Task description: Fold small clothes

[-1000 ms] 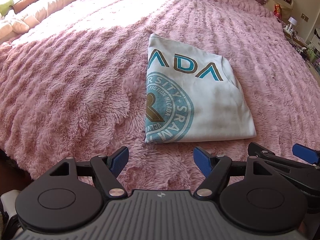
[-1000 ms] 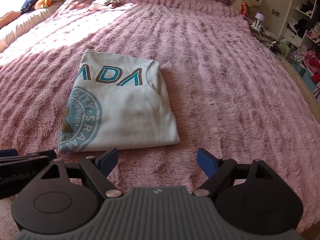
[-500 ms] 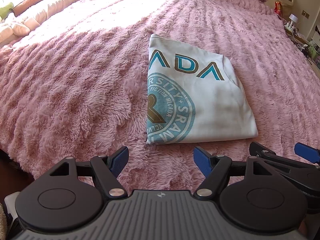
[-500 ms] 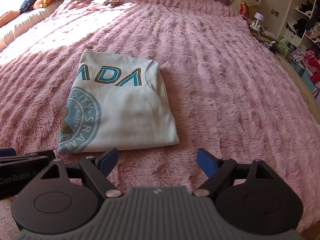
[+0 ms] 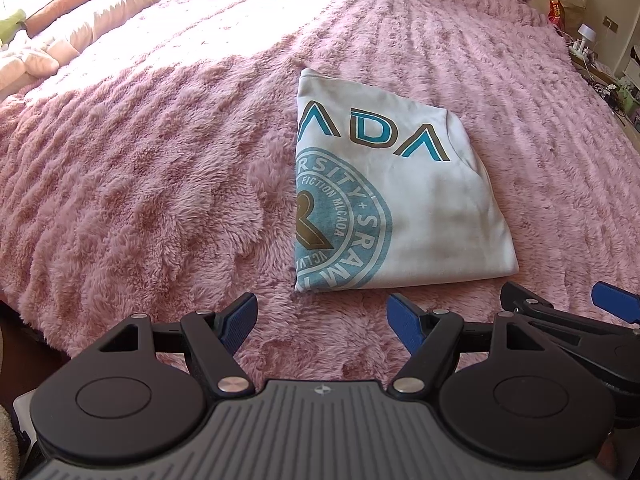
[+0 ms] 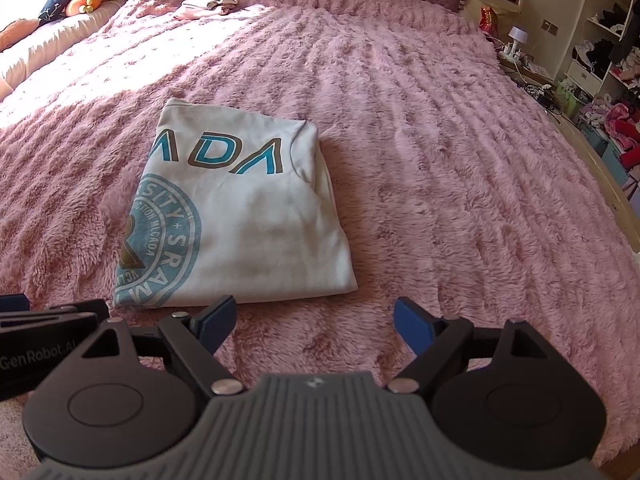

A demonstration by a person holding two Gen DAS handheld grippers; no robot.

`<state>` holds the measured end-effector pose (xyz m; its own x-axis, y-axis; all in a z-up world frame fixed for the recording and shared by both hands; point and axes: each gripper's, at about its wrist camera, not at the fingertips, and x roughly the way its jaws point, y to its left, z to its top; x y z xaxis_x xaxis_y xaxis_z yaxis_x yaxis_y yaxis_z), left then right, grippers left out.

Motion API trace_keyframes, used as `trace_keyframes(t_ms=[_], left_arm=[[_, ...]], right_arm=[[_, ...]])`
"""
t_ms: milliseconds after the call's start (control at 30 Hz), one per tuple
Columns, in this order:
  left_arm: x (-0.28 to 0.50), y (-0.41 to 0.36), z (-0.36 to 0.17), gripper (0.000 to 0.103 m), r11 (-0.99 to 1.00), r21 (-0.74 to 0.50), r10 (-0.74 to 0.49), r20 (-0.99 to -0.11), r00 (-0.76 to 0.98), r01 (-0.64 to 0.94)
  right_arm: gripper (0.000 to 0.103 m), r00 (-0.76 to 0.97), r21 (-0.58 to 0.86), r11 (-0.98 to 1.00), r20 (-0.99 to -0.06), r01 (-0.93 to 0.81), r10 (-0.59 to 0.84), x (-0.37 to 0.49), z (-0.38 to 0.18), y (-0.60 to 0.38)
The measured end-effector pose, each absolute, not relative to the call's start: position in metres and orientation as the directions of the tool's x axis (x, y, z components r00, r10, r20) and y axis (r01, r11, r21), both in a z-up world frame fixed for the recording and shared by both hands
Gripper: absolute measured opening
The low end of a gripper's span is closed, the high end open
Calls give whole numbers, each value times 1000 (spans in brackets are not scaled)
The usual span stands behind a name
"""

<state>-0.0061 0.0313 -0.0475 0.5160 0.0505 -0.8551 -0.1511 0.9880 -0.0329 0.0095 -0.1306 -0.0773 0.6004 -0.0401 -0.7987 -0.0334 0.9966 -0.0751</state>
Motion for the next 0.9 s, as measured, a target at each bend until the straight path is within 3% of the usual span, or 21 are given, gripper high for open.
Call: trace_keyframes(t_ms=[900], left_arm=[[-6,30,-46,85,989,-4,74,-854,514,-150]], right_arm=[[81,604,-85,996,-795,-36,-46,11,-76,-126]])
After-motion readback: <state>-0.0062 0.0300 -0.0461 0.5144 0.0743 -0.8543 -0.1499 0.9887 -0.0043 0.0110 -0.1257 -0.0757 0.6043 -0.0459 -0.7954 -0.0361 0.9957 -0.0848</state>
